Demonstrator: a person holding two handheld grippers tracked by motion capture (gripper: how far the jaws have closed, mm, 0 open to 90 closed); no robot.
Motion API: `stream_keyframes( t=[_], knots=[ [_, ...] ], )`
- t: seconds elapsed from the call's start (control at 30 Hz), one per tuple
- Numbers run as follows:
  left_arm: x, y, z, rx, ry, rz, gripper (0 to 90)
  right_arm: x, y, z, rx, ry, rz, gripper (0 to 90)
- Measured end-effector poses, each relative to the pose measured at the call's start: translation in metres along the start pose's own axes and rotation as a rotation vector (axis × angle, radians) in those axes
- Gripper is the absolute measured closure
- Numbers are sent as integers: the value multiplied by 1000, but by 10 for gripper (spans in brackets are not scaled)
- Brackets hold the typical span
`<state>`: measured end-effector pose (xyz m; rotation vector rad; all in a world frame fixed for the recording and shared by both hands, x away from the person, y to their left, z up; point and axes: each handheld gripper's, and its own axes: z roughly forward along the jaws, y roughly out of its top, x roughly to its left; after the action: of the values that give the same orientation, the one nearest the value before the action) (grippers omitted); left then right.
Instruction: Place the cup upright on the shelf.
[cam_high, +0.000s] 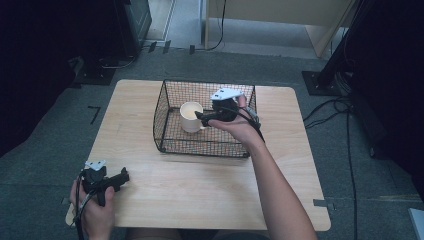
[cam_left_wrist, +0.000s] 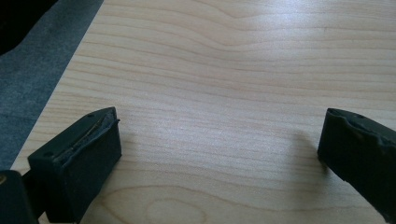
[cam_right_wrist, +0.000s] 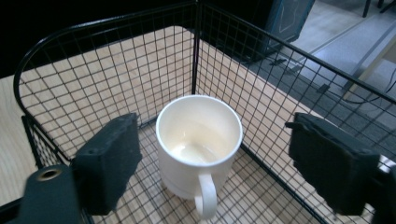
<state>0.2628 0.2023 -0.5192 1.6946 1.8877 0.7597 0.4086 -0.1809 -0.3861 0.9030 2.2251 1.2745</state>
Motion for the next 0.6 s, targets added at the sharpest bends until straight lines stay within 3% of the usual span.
stream_keyframes(
  t=[0.17, 0.43, 0.6],
  knots=[
    [0, 0, 0, 1, 0, 0, 0, 6, -3, -12, 47, -4, -49, 119],
    [0, 0, 0, 0, 0, 0, 0, 21, -15, -33, 83, 35, -36, 16],
    [0, 0, 0, -1, 1, 0, 0, 27, -27, -45, 92, 51, -32, 0]
  ],
)
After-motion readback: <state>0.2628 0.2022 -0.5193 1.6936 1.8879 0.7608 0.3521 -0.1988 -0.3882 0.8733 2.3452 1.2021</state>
